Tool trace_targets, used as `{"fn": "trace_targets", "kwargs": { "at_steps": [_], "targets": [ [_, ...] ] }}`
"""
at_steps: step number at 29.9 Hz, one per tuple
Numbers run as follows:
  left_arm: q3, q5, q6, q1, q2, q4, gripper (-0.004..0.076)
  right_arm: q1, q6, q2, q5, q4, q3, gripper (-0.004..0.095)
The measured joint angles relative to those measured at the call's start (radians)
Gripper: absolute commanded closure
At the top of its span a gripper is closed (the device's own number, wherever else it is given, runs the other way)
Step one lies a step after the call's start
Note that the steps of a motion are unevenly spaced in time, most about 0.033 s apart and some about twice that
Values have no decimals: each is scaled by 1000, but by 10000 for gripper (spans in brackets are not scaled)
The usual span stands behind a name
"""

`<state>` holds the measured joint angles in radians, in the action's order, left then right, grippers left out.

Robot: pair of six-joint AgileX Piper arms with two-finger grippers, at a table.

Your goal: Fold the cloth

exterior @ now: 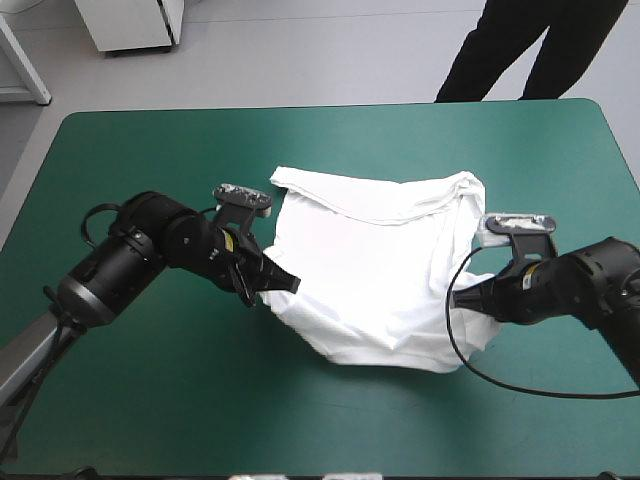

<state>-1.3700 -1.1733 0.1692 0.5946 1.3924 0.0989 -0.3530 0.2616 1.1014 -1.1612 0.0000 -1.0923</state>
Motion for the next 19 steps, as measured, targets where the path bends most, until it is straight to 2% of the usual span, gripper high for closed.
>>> {"fn": "trace_targets", "kwargs": {
  "at_steps": [5, 11, 19],
  "targets": [
    [-252, -72, -29, 0, -3, -4, 734, 0, -34, -1, -44, -12, -246, 925],
    [-581, -74, -44, 0, -6, -50, 734, 0, -85, 15, -70, -36, -551, 925],
    [-912, -74, -91, 0, -15, -132, 734, 0, -158, 106, -87, -38, -983, 925]
  ]
}}
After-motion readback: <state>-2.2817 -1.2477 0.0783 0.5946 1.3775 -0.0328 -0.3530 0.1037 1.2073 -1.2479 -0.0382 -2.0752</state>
